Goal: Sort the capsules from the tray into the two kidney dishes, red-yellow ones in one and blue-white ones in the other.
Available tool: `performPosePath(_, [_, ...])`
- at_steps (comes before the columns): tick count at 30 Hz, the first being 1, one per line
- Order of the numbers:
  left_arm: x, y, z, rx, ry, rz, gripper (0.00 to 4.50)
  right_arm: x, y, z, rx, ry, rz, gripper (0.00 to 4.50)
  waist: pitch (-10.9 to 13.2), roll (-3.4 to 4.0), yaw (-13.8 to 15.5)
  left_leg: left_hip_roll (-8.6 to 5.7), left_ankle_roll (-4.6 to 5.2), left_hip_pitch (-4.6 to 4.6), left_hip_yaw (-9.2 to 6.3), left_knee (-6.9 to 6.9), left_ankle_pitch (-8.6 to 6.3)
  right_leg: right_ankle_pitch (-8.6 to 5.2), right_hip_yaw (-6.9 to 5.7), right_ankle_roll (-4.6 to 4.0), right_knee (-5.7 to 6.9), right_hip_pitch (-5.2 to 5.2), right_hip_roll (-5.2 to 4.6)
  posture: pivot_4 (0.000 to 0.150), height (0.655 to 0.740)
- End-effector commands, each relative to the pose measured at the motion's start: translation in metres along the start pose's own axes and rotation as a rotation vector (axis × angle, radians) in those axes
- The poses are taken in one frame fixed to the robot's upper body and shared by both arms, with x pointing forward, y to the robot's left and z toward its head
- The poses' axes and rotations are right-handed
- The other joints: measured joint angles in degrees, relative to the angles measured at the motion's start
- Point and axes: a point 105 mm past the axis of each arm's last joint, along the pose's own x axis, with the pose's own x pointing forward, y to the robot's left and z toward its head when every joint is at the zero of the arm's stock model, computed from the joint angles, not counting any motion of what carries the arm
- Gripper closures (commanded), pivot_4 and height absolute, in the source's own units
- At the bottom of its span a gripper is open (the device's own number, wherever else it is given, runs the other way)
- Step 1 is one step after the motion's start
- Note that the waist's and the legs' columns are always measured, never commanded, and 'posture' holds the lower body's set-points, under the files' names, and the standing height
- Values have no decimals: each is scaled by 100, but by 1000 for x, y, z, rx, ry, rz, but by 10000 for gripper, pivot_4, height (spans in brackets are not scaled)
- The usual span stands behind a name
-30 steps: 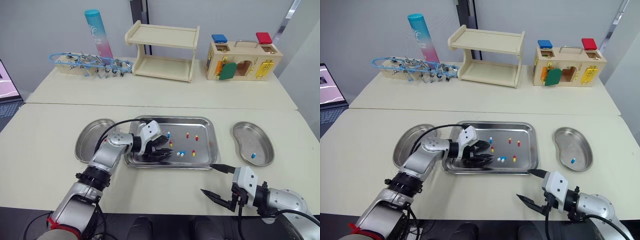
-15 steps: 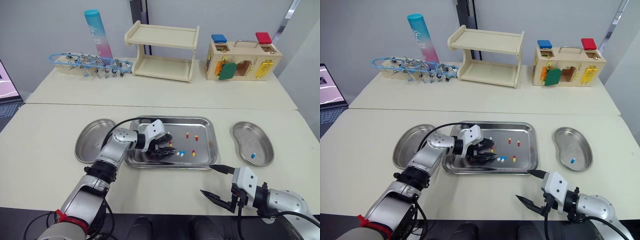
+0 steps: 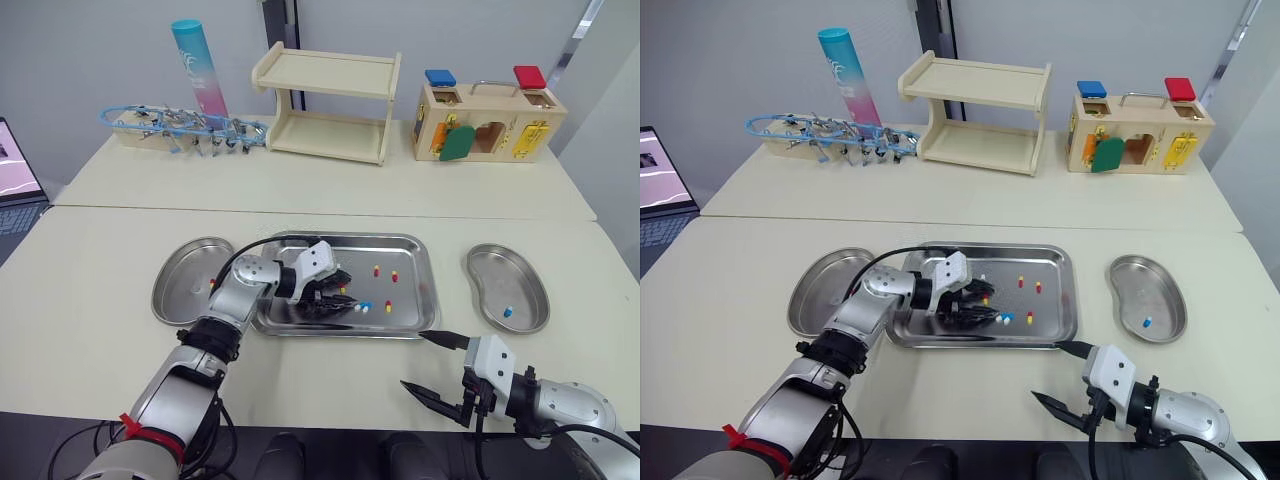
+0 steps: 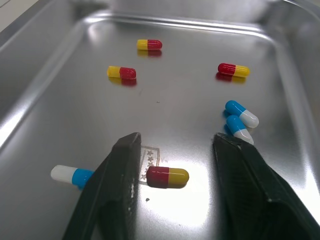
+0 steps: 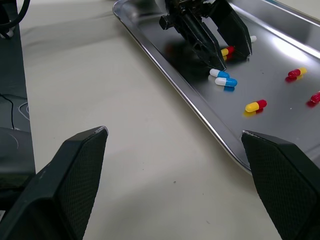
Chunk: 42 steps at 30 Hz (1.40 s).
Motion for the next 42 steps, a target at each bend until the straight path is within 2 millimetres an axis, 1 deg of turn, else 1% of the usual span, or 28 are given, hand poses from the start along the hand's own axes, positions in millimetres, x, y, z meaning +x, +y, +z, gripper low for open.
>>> performPosePath(1, [2,-7,-16,-13,63,-33,32936,0,3,12,-41,-28,8,0,0,0,0,0,0,0,0,0,0,0,0,0,0,0,0,1500,7400])
performPosePath(3, [1,-7,-16,-13,63,-30,39206,0,3,13,-42,-30,8,0,0,0,1,0,0,1,0,0,0,0,0,0,0,1,0,1500,7400])
performPosePath(4, [1,-6,-17,-12,63,-29,40351,0,3,13,-42,-31,8,0,-1,1,0,0,0,1,0,0,0,0,0,0,1,1,0,1500,7400])
performPosePath(10, [-1,-5,-15,-11,52,-21,40339,1,2,14,-45,-31,8,0,-2,0,0,0,0,2,0,0,0,0,0,0,1,1,0,1500,7400])
performPosePath(13, [-5,-3,-9,-7,27,-7,40339,2,1,15,-49,-32,11,0,-1,0,-1,0,0,2,-1,0,0,0,0,0,1,2,0,1500,7400])
performPosePath(15, [-12,0,-1,1,4,11,40339,2,1,15,-52,-34,14,0,-1,1,-8,0,0,2,-1,0,0,0,0,0,1,1,0,1500,7400])
performPosePath(18, [-28,5,13,12,-41,58,40339,4,-1,17,-59,-39,20,0,-1,1,-39,0,1,1,-3,-1,0,0,2,0,4,-5,3,1500,7400])
performPosePath(21, [-45,7,25,17,-74,109,40340,5,-3,20,-66,-45,26,0,-1,2,-37,1,1,-3,-8,-1,1,0,2,0,7,-8,5,1500,7400])
performPosePath(24, [-69,4,37,17,-96,162,40339,8,-4,25,-80,-72,42,0,-1,2,-16,1,1,-5,-8,0,1,0,1,0,5,-7,4,1500,7400])
performPosePath(26, [-94,4,43,-5,-108,244,40340,13,-5,33,-96,-107,60,0,0,3,-31,1,1,-4,-8,-2,1,0,2,0,4,-10,4,1500,7400])
performPosePath(28, [-119,4,44,-37,-106,330,40340,18,-4,40,-103,-140,82,0,1,4,-51,3,1,-4,-10,-3,0,0,2,-1,5,-10,5,1500,7400])
performPosePath(32, [-159,1,35,-87,-58,477,40340,26,-1,52,-104,-188,134,0,2,5,-57,4,2,-2,-11,-4,0,0,2,-1,6,-9,5,1500,7400])
performPosePath(35, [-188,-4,26,-135,-29,594,40340,31,1,56,-107,-205,173,0,2,6,-49,4,2,-3,-9,-4,0,0,2,-1,4,-10,4,1500,7400])
performPosePath(39, [-214,-14,8,-194,3,718,40340,36,5,53,-117,-202,216,0,2,6,-13,4,2,-4,-9,-5,0,0,2,-1,3,-12,4,1500,7400])
performPosePath(42, [-225,-16,-3,-225,13,806,40340,41,4,50,-120,-200,234,0,2,5,-1,4,2,-3,-9,-5,0,0,1,-1,4,-12,4,1500,7400])
